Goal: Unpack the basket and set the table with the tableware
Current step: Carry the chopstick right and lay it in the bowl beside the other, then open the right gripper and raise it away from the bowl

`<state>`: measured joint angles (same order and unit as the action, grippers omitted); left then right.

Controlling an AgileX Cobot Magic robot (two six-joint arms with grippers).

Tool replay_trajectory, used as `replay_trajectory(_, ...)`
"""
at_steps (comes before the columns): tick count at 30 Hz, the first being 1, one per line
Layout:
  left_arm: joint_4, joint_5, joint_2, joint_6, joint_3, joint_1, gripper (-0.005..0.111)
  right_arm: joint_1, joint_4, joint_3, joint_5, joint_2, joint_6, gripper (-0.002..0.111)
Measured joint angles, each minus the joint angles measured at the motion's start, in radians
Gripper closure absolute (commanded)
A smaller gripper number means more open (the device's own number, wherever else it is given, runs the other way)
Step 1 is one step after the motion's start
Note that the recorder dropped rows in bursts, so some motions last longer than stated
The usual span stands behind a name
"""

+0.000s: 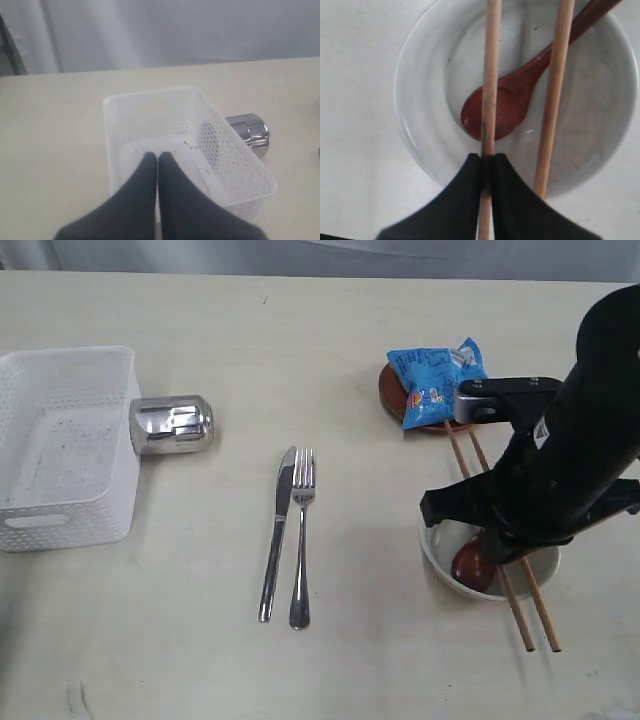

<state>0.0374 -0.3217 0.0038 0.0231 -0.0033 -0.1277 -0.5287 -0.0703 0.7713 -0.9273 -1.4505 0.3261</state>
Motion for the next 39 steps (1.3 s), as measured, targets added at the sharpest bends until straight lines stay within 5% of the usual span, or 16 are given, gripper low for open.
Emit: replay_trajectory(39,0.000,0.000,0.000,0.000,0.000,0.000,0.106,0.000,0.054,-0.027,0.027,-0.048,0.017,0.108)
